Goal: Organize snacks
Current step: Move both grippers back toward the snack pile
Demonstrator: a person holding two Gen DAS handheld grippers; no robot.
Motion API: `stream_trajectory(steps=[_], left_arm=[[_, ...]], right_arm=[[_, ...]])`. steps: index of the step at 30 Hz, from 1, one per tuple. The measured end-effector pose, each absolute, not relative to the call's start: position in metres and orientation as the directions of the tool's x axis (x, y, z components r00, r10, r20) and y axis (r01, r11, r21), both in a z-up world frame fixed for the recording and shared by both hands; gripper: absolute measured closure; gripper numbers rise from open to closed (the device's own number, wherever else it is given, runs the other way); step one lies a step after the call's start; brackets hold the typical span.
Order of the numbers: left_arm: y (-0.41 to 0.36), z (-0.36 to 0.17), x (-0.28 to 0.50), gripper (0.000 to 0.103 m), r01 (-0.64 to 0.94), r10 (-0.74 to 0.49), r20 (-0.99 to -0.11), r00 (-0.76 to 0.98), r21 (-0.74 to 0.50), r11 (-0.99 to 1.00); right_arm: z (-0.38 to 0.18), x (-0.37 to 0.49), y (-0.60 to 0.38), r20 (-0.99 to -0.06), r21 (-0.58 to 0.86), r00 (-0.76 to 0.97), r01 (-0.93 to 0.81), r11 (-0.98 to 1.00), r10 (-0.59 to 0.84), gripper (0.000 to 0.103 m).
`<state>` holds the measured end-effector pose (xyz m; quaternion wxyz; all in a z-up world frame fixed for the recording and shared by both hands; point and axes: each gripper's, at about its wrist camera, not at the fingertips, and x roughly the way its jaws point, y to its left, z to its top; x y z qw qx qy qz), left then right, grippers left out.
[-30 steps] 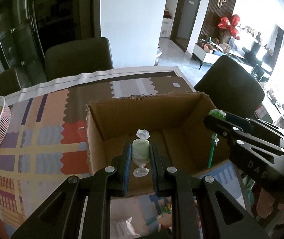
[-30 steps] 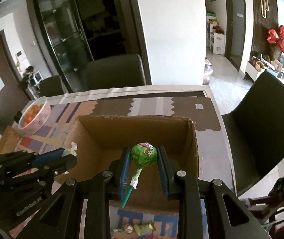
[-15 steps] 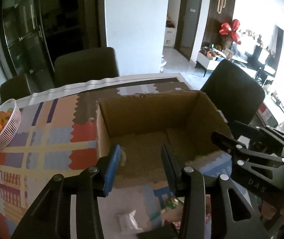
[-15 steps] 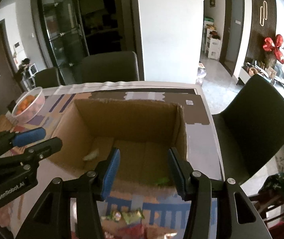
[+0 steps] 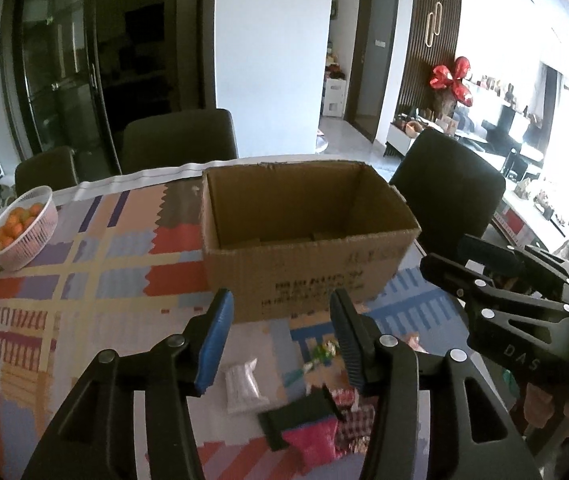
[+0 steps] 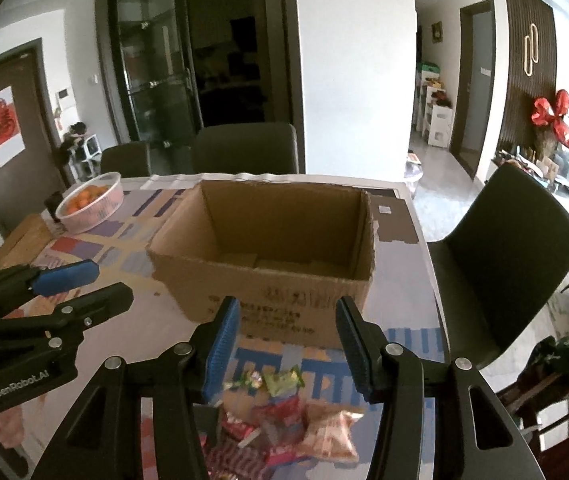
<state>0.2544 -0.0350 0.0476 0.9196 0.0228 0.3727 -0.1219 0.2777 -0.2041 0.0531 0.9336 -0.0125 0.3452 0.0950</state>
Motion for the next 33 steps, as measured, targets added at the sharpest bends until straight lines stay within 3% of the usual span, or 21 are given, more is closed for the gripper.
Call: stream_trajectory(steps=[18, 33], left_arm=[[-0.042, 0.015, 0.168, 0.050, 0.309, -0.245, -0.695, 0.676, -0.034, 0.950], [-0.043, -0.035, 0.154, 0.050, 0.326, -0.267, -0.765, 0.587, -0.079, 0.942]], right_arm=[[0.021, 0.191, -0.194, -0.660, 0.030, 0.706, -0.316, 0.948, 0.257, 0.052], [-0.025, 0.172, -0.186, -0.752, 0.026, 0.595, -0.404, 0.915, 0.284, 0.052]])
